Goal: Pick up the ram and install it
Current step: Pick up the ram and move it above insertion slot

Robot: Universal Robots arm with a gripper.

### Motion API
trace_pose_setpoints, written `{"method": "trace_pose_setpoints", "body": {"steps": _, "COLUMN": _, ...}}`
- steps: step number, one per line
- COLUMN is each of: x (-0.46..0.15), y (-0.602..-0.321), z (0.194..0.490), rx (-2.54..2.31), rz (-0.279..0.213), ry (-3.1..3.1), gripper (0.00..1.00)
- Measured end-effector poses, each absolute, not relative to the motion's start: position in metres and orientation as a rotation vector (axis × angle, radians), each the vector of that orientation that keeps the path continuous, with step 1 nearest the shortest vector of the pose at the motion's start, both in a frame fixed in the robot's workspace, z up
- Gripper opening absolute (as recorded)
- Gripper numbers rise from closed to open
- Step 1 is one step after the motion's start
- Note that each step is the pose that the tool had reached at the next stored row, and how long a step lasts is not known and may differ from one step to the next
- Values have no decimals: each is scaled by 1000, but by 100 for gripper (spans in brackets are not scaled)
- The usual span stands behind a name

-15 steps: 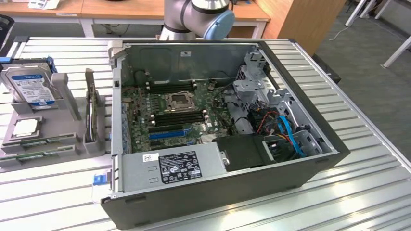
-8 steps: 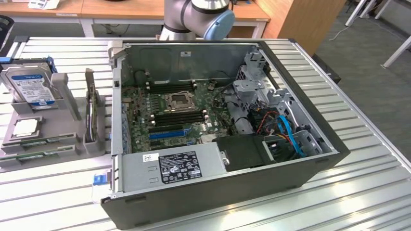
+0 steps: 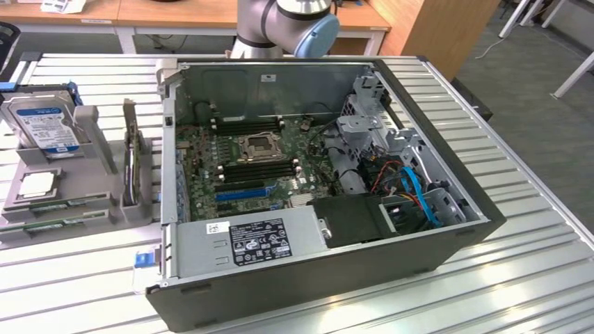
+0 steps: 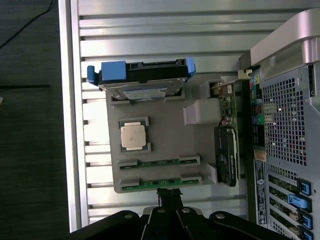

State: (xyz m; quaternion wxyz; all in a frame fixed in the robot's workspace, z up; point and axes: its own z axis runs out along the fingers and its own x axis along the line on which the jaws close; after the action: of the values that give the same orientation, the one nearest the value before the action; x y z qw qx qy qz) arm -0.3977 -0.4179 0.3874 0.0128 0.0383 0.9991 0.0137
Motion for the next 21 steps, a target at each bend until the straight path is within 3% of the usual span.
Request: {"method": "trace_pose_setpoints", "body": {"steps": 21, "x": -398, "y": -418, "z": 387, "rx": -96, "rz": 45, "ry": 3116, "gripper": 10}}
